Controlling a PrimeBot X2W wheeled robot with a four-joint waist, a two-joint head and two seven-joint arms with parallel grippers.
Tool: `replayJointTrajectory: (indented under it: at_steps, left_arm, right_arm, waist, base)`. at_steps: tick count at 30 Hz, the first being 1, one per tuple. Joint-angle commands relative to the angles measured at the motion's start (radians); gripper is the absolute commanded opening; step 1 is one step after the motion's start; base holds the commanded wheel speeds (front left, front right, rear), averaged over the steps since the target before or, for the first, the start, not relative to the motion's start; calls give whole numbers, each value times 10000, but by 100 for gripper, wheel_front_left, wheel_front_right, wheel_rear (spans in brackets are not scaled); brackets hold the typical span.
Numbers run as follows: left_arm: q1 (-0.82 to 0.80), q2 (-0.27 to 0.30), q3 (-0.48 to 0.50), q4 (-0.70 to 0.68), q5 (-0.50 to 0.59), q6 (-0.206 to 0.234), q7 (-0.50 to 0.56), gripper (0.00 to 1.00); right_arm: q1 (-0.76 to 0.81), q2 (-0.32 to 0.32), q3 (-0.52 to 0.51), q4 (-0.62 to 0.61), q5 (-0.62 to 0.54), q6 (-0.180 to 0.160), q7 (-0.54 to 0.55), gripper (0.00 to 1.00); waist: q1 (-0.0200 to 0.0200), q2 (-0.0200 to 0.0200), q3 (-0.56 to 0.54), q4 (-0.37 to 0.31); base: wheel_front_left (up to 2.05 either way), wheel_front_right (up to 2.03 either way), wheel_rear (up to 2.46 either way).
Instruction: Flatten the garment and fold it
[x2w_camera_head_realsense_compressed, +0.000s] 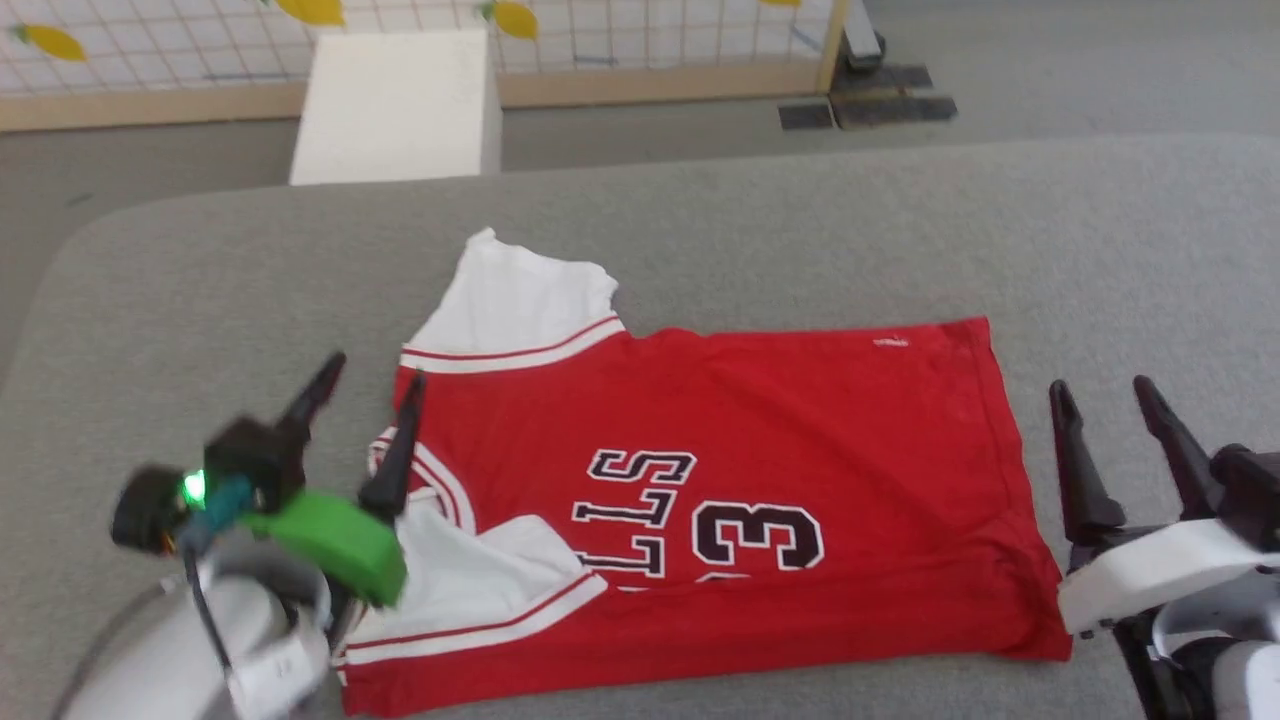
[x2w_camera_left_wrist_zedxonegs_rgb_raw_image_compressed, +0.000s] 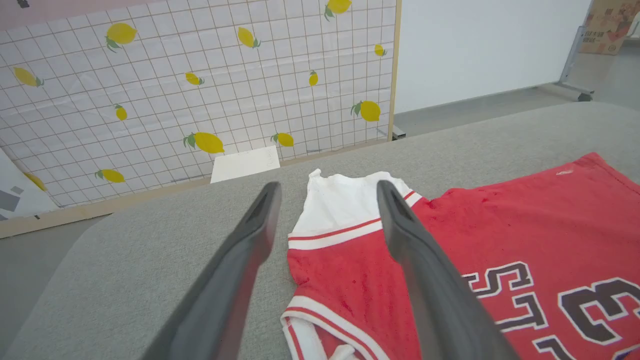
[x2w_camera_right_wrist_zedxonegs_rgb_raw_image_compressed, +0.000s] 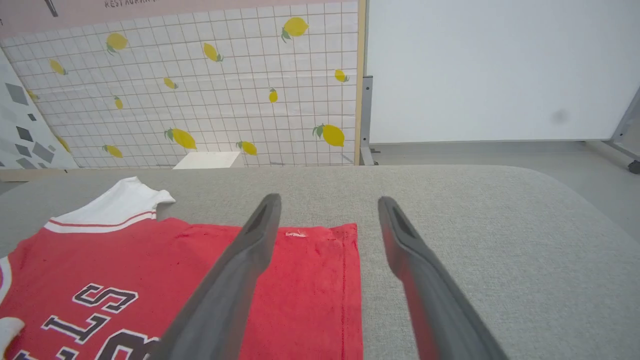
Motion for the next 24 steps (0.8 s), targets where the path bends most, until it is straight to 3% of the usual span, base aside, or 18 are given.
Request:
replayJointTrajectory:
  at_steps: [1,5,13,16,24]
  left_arm:
    - [-506,202,-53,227,185,-123,466,100]
    - [-2073,627,-321,668,487,-791,1962,100]
    - [-5277,1222,-688,2184,531,-2838,4937,100]
    - [-6190,1302,-662,2894,248,-3395,5905,100]
    - [-7617,1293,-799,4376,-980,-3952,8745,100]
  right_arm:
    - [-196,33,159,72,-149,-15,45,100]
    - [-583,225,388,-82,-138,-15,-12,100]
    - [-1231,506,508,-103,-132,-15,-330,100]
    - [-1384,567,587,25,-50,-15,-482,100]
    - [-1616,640,803,508,177,-15,-805,100]
  waist:
    - [0,0,651,-529]
    - [0,0,1552,-1077]
    - [0,0,2953,-2116]
    - [0,0,3281,-2414]
    - [0,0,3816,-2956]
  base:
    - [0,0,0]
    - [0,0,0]
    - [0,0,0]
    - [0,0,0]
    - [0,0,0]
